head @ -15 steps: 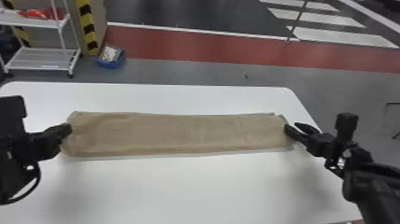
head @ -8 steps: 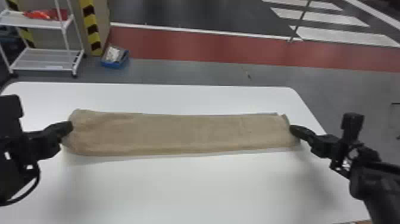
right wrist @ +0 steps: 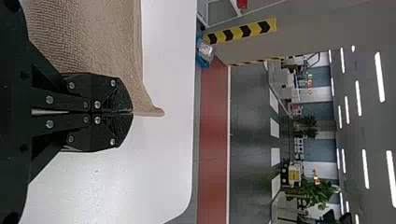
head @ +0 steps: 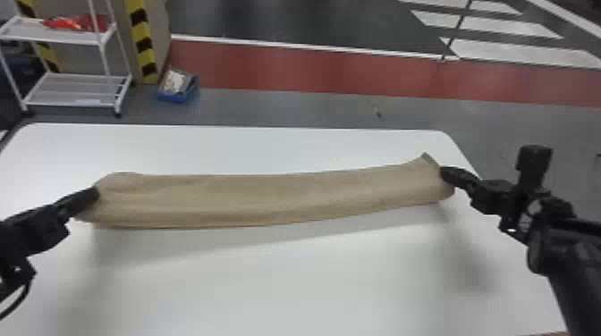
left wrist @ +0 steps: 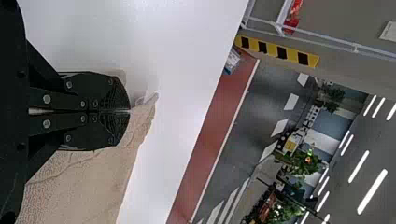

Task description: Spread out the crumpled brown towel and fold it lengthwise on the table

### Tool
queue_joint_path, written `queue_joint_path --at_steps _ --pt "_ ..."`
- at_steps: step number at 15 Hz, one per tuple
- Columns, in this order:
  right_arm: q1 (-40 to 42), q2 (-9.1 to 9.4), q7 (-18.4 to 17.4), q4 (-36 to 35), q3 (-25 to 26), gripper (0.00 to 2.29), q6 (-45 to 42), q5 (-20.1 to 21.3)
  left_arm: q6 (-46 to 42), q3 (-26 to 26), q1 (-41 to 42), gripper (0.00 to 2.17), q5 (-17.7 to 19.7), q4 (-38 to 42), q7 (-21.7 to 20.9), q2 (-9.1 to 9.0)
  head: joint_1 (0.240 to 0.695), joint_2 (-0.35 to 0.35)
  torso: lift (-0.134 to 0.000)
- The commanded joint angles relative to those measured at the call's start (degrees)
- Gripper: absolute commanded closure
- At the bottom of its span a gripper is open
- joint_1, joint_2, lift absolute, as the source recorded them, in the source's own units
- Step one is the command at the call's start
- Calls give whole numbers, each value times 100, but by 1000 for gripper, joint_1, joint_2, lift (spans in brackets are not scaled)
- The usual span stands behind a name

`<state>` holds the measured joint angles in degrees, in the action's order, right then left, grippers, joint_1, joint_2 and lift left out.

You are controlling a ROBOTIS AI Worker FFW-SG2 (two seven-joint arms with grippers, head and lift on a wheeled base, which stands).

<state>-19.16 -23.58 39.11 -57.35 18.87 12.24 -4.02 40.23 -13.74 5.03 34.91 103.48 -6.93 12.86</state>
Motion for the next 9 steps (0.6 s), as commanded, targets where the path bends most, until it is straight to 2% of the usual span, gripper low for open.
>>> queue_joint_path --at_steps 1,5,9 --pt "-26 20 -53 -4 -32 1706 -68 -2 -142 -244 77 1352 332 -74 -239 6 695 -168 -124" --pt "-149 20 -62 49 -217 1710 530 235 -160 -261 129 1349 349 -250 -467 -3 695 -153 -124" --pt "-185 100 -202 66 -454 1696 582 402 -160 -129 103 1349 77 -364 -485 -38 695 -149 -124"
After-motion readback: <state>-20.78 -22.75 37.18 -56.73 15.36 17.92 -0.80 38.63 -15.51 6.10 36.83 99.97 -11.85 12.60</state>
